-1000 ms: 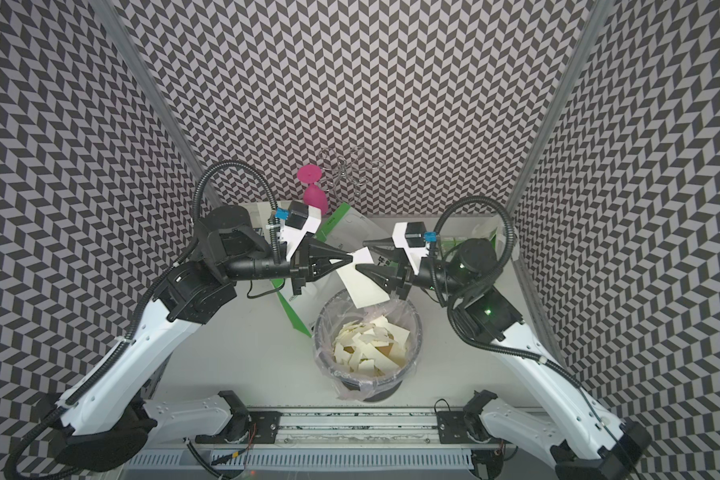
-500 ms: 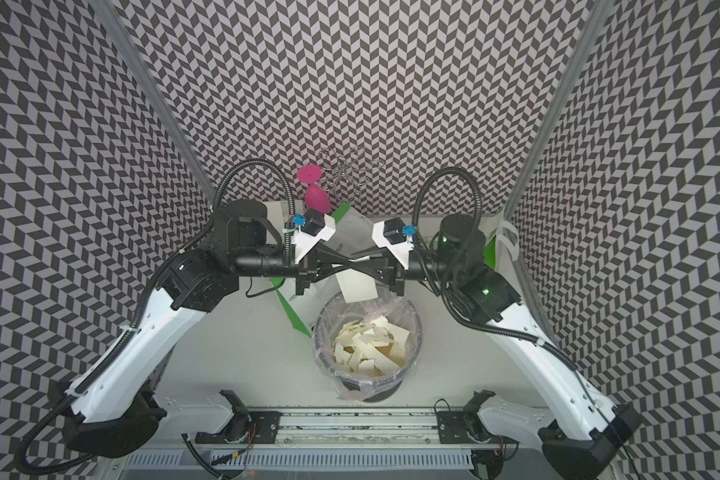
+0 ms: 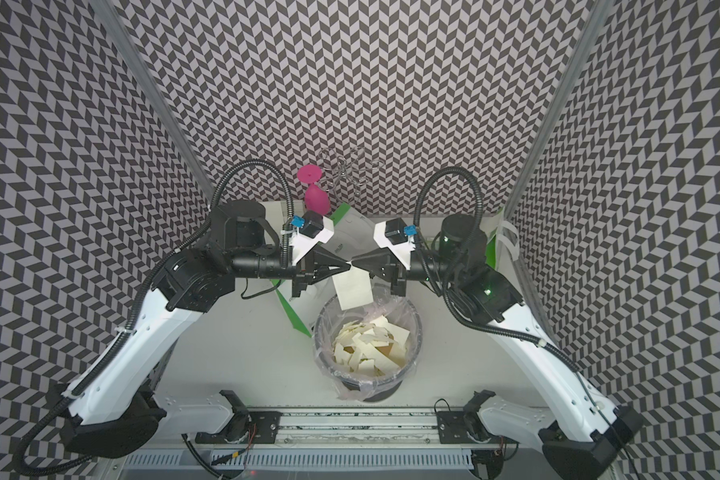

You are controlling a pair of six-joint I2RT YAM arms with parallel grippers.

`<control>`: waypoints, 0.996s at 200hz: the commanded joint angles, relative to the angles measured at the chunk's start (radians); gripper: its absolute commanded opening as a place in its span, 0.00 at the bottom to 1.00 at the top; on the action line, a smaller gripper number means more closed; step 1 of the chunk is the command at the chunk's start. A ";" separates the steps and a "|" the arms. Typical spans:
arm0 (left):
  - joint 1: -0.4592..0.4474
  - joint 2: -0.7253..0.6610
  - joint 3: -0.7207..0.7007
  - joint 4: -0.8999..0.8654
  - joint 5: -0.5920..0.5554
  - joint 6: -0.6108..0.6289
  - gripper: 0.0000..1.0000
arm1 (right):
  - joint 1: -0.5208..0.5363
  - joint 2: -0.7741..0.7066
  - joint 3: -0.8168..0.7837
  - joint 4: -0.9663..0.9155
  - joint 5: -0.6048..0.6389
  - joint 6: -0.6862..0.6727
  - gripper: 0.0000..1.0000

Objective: Shred takeout receipts and throw away
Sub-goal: Shred the takeout receipt.

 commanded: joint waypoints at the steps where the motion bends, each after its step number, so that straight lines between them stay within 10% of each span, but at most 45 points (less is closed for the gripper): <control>1: -0.004 0.001 0.040 -0.008 0.048 -0.001 0.00 | 0.001 -0.006 0.006 0.027 0.014 -0.022 0.00; 199: 0.063 0.105 0.007 -0.065 -0.036 -0.207 0.00 | 0.264 -0.310 -0.318 0.210 0.434 -0.412 0.00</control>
